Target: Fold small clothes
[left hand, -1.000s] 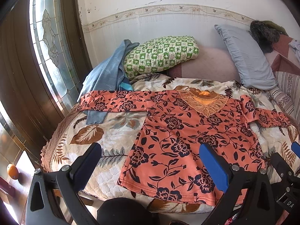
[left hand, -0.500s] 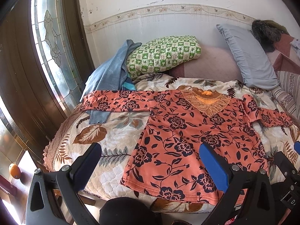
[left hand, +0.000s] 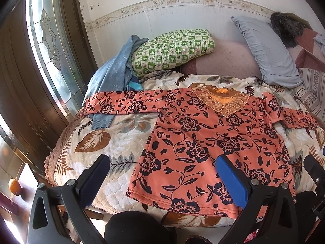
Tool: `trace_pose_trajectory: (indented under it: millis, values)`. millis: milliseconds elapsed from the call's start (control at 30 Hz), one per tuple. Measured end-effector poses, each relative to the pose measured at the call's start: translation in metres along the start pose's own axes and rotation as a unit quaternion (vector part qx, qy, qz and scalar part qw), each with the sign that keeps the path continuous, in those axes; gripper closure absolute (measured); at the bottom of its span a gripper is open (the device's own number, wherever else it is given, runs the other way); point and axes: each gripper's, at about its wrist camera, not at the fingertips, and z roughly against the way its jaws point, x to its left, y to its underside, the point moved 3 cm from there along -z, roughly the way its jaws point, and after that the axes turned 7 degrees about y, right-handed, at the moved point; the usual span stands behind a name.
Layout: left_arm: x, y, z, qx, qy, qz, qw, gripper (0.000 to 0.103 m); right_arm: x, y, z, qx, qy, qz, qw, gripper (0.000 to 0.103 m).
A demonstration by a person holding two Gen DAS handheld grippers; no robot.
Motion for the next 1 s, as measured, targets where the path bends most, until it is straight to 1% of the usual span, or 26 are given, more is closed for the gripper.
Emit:
trace_pose_trajectory:
  millis: [533, 600, 667, 733, 800, 833, 900, 967, 1000]
  values:
    - [-0.021, -0.006, -0.033, 0.025, 0.014, -0.019, 0.9994, 0.0, -0.016, 0.004, -0.03, 0.03, 0.009, -0.019, 0.999, 0.008]
    - [-0.02, -0.004, -0.047, 0.051, 0.045, -0.007, 0.9976, 0.0, -0.023, 0.004, -0.037, 0.034, 0.011, -0.02, 0.999, 0.008]
    - [-0.016, 0.001, -0.072, 0.095, 0.083, 0.024, 0.9917, 0.0, -0.037, 0.001, -0.047, 0.044, 0.012, -0.035, 0.998, 0.008]
    - [-0.011, 0.01, -0.099, 0.131, 0.107, 0.057, 0.984, 0.0, -0.062, -0.002, -0.058, 0.045, 0.026, -0.06, 0.997, 0.008]
    - [-0.003, 0.017, -0.126, 0.168, 0.117, 0.097, 0.9741, 0.0, -0.098, -0.005, -0.072, 0.049, 0.056, -0.091, 0.993, 0.008]
    - [0.001, 0.02, -0.137, 0.177, 0.118, 0.118, 0.9699, 0.0, -0.12, -0.006, -0.08, 0.053, 0.069, -0.113, 0.99, 0.008]
    - [0.008, 0.015, -0.156, 0.183, 0.117, 0.149, 0.9647, 0.0, -0.17, -0.006, -0.095, 0.05, 0.094, -0.17, 0.98, 0.008]
    - [0.012, 0.0, -0.173, 0.172, 0.11, 0.173, 0.9636, 0.0, -0.223, -0.004, -0.114, 0.056, 0.115, -0.232, 0.964, 0.008]
    - [0.012, -0.009, -0.182, 0.163, 0.105, 0.183, 0.964, 0.0, -0.247, -0.003, -0.126, 0.057, 0.114, -0.265, 0.956, 0.008]
